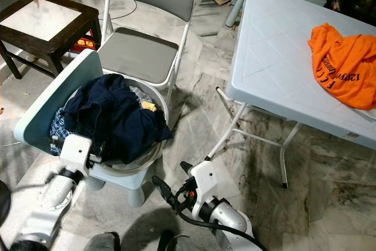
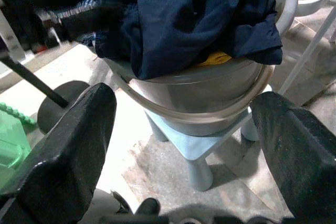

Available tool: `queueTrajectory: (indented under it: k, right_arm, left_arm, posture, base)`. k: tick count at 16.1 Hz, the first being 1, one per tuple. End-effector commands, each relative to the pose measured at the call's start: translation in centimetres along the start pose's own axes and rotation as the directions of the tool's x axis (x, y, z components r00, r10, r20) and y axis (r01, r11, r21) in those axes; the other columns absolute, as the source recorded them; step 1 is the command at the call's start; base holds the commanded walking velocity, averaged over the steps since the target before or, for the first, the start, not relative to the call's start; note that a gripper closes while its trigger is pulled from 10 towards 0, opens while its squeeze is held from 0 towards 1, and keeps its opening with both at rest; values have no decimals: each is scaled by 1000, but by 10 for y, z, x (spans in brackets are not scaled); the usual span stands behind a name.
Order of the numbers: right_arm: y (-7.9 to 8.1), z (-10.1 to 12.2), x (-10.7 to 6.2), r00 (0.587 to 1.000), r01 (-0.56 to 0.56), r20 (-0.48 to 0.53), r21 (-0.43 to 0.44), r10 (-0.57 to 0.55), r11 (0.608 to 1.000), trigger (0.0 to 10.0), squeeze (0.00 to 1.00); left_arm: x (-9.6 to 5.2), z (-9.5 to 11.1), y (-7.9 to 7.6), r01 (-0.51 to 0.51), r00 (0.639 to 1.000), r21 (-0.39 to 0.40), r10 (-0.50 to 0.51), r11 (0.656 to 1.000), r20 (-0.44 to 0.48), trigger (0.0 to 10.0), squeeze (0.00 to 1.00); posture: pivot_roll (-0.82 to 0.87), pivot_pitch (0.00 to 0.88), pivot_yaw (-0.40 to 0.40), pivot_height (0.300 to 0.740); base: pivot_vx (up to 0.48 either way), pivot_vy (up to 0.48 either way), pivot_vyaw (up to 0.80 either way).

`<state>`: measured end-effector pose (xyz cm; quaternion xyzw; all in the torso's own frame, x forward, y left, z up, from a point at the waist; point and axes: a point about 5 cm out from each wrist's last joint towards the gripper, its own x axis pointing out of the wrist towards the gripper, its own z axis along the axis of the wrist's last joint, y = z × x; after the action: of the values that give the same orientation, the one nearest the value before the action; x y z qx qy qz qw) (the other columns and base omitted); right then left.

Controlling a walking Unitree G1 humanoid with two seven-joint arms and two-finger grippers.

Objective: Hang hanger

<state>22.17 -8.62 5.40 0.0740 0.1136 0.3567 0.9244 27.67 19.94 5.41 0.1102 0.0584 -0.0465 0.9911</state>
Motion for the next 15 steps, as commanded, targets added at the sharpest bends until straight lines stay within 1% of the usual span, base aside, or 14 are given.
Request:
queueTrajectory:
  k: [1,2,3,4,5,7,8,9,10,12,14,15]
  right_arm:
    - [-3,-7,-5,1000,8,-26,5,-8,1000,10000,0]
    - [-3,-7,-5,1000,8,-26,6,-8,1000,10000,0]
    - [-3,-7,-5,1000,8,-26,6,-8,1000,10000,0]
    - [-2,-7,-5,1000,9,-26,5,-9,1000,10000,0]
    - [-2,-7,-4,1000,10,-25,3,-10,1000,10000,0]
    - [-2,-6,-4,1000,10,-24,2,-10,1000,10000,0]
    - [-2,-7,-4,1000,12,-24,3,-12,1000,10000,0]
    - [-2,-7,-3,1000,13,-24,2,-13,1000,10000,0]
    - [-2,-7,-3,1000,15,-24,0,-15,1000,10000,0]
    - [-3,-8,-5,999,31,-24,-2,-31,1000,10000,0]
    - [-3,-8,-7,999,38,-24,0,-38,999,10000,0]
    - [-3,-9,-7,999,41,-24,2,-41,999,10000,0]
  left_arm:
    - [0,-2,-4,10,999,-76,-12,997,-34,10000,1000]
    - [1,-2,-4,8,999,-71,-10,997,-33,10000,1000]
    - [3,-2,-6,9,999,-88,-12,996,-40,10000,1000]
    - [9,-1,-10,9,998,-131,-17,991,-59,10000,1000]
    - [16,1,-11,8,997,-156,-20,988,-71,10000,1000]
    - [24,3,-12,9,996,-168,-24,986,-85,10000,1000]
    - [31,7,-13,9,996,-166,-24,986,-87,0,902]
    - [37,10,-12,0,996,-170,-16,985,-90,0,0]
    - [41,12,-12,-8,995,-175,-9,984,-95,0,0]
    - [46,15,-8,-11,994,-157,-6,988,-107,0,0]
    - [47,14,-6,-13,993,-149,-4,989,-114,0,0]
    - [46,13,-4,-20,992,-127,4,992,-123,0,0]
  posture:
    - [282,208,-214,740]
    - [282,208,-214,740]
    - [280,208,-213,740]
    - [278,207,-211,740]
    - [278,208,-210,740]
    - [276,206,-208,740]
    - [273,204,-206,740]
    - [273,204,-206,740]
    - [260,201,-200,740]
    - [252,198,-194,740]
    - [251,197,-192,740]
    - [252,198,-192,740]
  base:
    - [0,0,0]
    - [0,0,0]
    - [0,0,0]
    - [0,0,0]
    - [0,0,0]
    - [0,0,0]
    - [0,0,0]
    - [0,0,0]
    - [0,0,0]
    - [0,0,0]
    - [0,0,0]
    - [0,0,0]
